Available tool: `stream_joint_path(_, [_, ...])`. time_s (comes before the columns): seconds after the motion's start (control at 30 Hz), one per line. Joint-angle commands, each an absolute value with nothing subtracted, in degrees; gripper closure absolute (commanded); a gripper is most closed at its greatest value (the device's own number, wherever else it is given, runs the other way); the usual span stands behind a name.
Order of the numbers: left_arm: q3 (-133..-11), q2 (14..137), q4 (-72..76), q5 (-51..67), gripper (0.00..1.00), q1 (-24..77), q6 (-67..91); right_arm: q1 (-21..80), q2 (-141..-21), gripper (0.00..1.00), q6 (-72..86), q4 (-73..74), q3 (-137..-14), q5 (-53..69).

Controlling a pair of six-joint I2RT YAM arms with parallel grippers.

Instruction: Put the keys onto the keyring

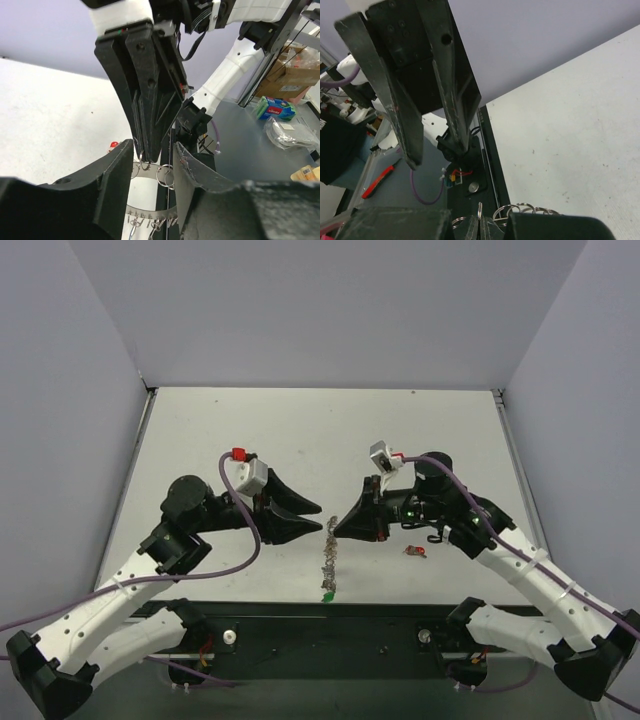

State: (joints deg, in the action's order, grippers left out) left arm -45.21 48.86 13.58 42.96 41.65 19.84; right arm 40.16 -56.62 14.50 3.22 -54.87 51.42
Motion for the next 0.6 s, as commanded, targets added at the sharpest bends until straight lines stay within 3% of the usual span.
stream_joint_path(0.0, [-50.88,47.64,5.99,44.56,0.50,41.92,13.64,40.17,-56.51,1.00,7.75,10.88,-61.34,52.47])
stream_joint_path(0.23, [-61.42,52.99,-15.60,49.21,0.45,42.01,5.90,40.96,-59.50,1.00,1.33,26.08,-68.11,49.31])
stream_joint_path(0.37, [-65.21,55.28,-23.10,50.89,0.36,42.27,2.29,42.62,-61.87,1.00,-1.31,32.07,-71.45,46.85])
stream_joint_path(0.57, [-68.29,56.86,-30.14,51.32,0.35,42.80,-1.30,49.91,-68.81,1.00,-5.62,42.53,-78.65,40.26])
